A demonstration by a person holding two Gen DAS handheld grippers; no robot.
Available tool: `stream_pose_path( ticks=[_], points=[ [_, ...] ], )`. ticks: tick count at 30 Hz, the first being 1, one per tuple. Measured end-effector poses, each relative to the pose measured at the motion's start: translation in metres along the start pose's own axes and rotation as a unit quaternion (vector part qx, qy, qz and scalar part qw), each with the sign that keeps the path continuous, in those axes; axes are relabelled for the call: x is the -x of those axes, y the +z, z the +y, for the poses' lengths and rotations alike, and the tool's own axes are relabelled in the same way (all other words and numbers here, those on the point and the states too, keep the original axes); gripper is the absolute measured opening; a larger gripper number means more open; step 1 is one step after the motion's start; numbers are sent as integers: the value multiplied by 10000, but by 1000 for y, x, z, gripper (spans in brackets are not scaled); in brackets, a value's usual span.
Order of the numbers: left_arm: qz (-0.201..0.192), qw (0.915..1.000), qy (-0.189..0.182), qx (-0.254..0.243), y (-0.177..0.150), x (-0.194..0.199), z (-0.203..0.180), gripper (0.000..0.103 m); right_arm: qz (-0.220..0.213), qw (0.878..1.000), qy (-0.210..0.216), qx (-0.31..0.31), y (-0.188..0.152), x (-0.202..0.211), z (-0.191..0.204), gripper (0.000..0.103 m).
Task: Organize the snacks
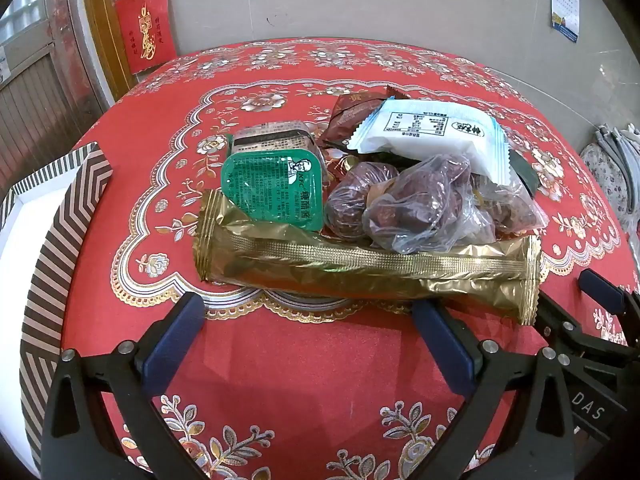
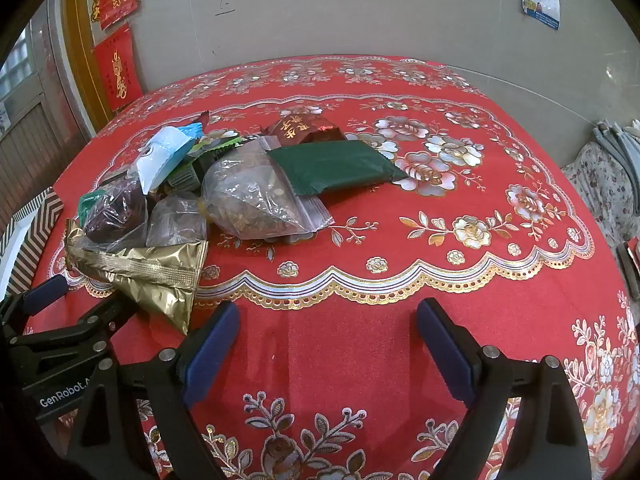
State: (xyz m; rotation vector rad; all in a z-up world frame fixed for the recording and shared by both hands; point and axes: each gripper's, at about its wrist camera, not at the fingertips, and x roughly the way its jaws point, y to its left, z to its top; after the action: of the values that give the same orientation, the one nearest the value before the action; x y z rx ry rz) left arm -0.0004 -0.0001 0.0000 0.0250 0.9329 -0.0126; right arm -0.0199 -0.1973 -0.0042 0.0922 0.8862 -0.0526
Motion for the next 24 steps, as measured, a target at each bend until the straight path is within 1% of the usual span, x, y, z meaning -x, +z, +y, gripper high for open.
stream_pose_path(
  ticks=[3, 4, 7, 8, 13, 16, 19, 22, 24],
  points=[
    [69, 10000, -12, -1, -4, 4, 3, 103, 7, 10000, -56, 28, -2, 1, 1, 91],
    [31, 10000, -20, 2, -6, 7, 4, 103, -13, 10000, -70, 17, -3, 4, 0, 91],
    [-178, 9998, 7, 5, -12, 23, 9, 103, -237, 9996, -121, -88, -9, 21, -4, 91],
    [-254, 9997, -16, -21, -16, 34, 11, 103, -276, 9995, -120, -117, -9, 26, -6, 91],
    [-808, 9965, 18, -218, -12, 68, 13, 103, -516, 9985, -50, -153, -5, 57, -7, 91],
    [-887, 9956, -119, -267, 2, 77, 21, 103, -656, 9978, -75, -26, -5, 72, -2, 91],
    [-911, 9954, -235, -159, 14, 86, 35, 103, -723, 9974, -32, 38, -1, 80, 5, 91],
    [-850, 9959, -314, -38, 20, 90, 44, 103, -799, 9967, 140, 90, 2, 85, 10, 91],
    [-856, 9959, -284, -61, 20, 90, 45, 103, -830, 9963, 171, 109, 4, 86, 12, 91]
  ],
)
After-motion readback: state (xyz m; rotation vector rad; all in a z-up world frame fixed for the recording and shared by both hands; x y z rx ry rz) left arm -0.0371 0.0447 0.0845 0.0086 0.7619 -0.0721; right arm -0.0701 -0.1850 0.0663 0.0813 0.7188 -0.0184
